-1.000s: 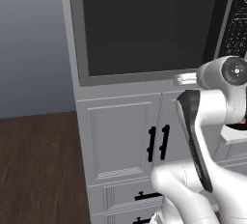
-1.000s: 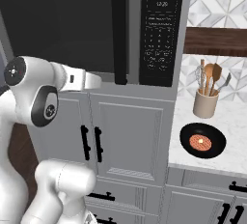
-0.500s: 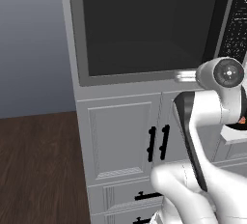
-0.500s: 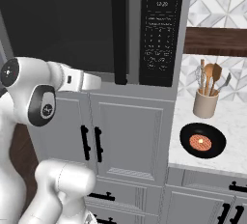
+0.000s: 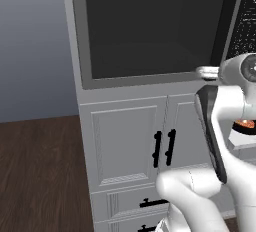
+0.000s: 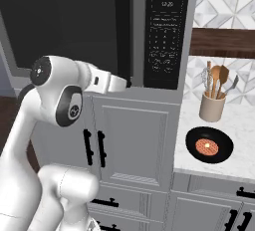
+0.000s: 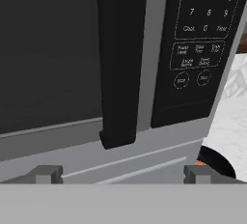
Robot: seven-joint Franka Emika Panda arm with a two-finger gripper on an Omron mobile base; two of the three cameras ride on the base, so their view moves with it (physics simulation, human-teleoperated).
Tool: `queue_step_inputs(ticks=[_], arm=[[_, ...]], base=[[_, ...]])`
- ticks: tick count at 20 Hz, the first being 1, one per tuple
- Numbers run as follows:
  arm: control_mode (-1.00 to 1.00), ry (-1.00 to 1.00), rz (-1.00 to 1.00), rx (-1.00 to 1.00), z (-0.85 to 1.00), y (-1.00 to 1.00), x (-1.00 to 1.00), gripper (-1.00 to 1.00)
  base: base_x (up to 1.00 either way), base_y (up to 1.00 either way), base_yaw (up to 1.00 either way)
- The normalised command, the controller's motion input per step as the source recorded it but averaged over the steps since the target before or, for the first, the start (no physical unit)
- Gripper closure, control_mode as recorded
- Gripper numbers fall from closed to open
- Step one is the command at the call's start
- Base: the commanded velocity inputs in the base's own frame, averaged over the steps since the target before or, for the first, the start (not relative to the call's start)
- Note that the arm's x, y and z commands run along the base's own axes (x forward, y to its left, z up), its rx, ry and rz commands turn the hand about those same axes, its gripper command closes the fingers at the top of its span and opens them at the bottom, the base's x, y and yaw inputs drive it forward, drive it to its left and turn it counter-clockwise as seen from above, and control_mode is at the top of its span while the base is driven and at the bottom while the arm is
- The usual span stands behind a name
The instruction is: Open the microwave, place the bowl with waffle inside the microwave, then close the microwave door and turn it on.
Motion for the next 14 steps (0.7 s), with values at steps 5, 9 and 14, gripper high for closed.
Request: queue_step_inputs(ticks=[5, 9, 14], arm=[[-1.0, 0.0, 0.0, 0.13, 0.61, -0.38, 0.13, -1.0], [-1.0, 0.0, 0.03, 0.13, 0.71, -0.23, 0.23, -1.0], [-1.0, -0.01, 0.01, 0.04, 0.09, 0.16, 0.05, -1.0]], base=[[0.0, 0.0, 0.0], [0.0, 0.0, 0.0], [0.0, 0.0, 0.0]])
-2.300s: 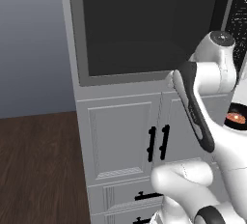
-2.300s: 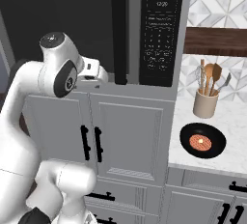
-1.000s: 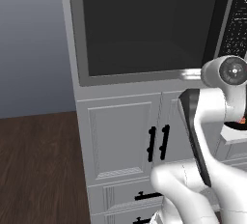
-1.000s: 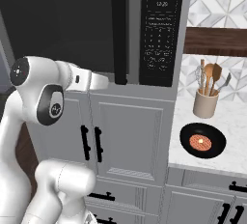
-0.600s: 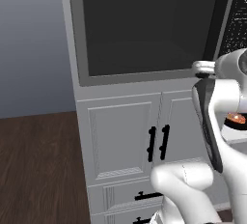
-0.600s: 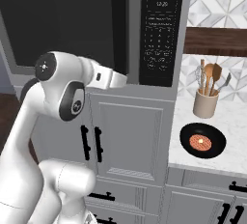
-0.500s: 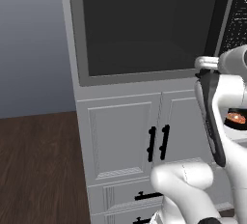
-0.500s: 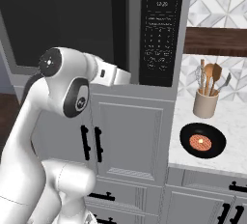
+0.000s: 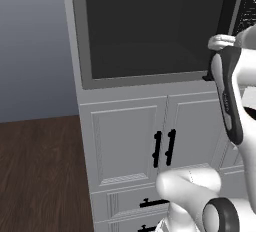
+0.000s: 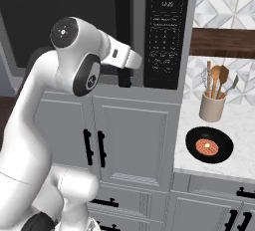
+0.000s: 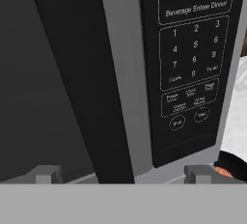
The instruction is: Open the microwave, place the bowl with waffle inside the microwave, then close the microwave door and turn it on.
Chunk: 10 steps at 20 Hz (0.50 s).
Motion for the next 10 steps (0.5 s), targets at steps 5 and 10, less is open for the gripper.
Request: queue_step_inputs(ticks=[5, 10], arm=[[-1.0, 0.08, 0.01, 0.0, -0.05, 0.06, 0.4, -1.0], [-1.0, 0.03, 0.01, 0.01, -0.03, 0.0, 0.57, -1.0]], base=[[0.0, 0.0, 0.0], [0.0, 0.0, 0.0]])
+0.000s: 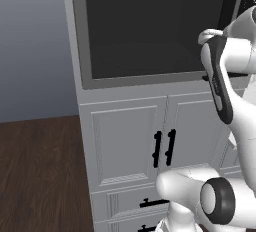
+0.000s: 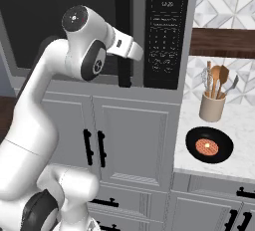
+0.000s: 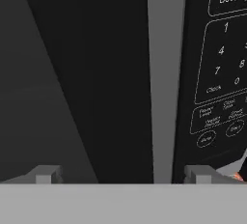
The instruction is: Open the microwave, place the bowl with waffle inside the microwave, then close the microwave door and turn it on.
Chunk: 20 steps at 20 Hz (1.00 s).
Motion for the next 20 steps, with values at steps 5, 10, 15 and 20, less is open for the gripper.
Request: queue_step_inputs(ticks=[5, 10, 15, 20], arm=[[-1.0, 0.0, 0.0, 0.04, -0.24, -0.17, 0.45, -1.0], [-1.0, 0.0, 0.02, 0.02, -0.13, -0.27, 0.23, -1.0], [-1.0, 0.0, 0.0, 0.0, -0.22, -0.01, 0.22, -1.0], [-1.0, 0.0, 0.0, 0.02, -0.12, 0.0, 0.2, 1.0]], base=[[0.0, 0.0, 0.0], [0.0, 0.0, 0.0], [0.0, 0.0, 0.0], [0.0, 0.0, 0.0]])
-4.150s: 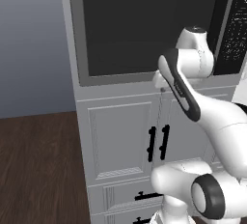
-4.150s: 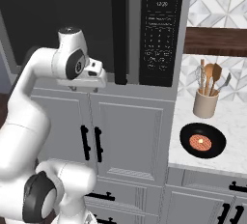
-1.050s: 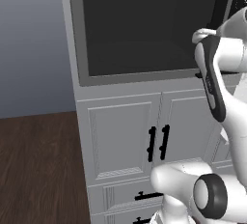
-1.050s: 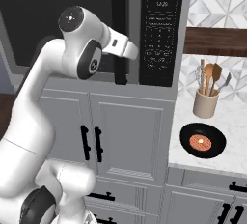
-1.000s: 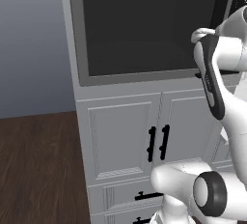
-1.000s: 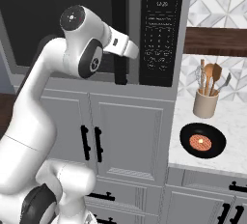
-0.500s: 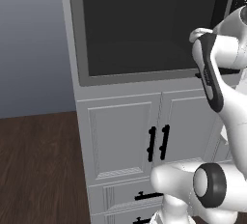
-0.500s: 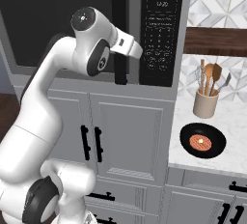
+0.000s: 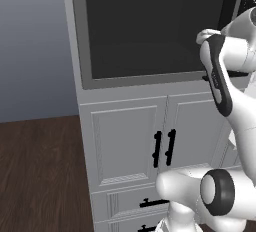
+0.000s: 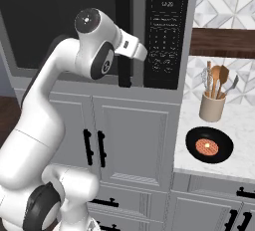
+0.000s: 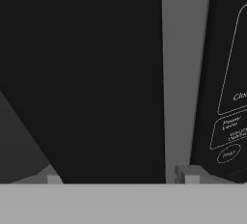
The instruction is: Open the microwave, place the bowl with waffle inside the microwave, then close the microwave door and turn it on.
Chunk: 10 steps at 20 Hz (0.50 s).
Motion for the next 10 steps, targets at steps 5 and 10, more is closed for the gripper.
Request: queue_step_inputs(ticks=[5, 10], arm=[[-1.0, 0.01, 0.0, 0.01, -0.08, 0.09, 0.17, 1.0], [-1.0, -0.01, 0.0, 0.0, -0.02, 0.44, 0.11, 1.0]], base=[[0.0, 0.0, 0.0], [0.0, 0.0, 0.0]])
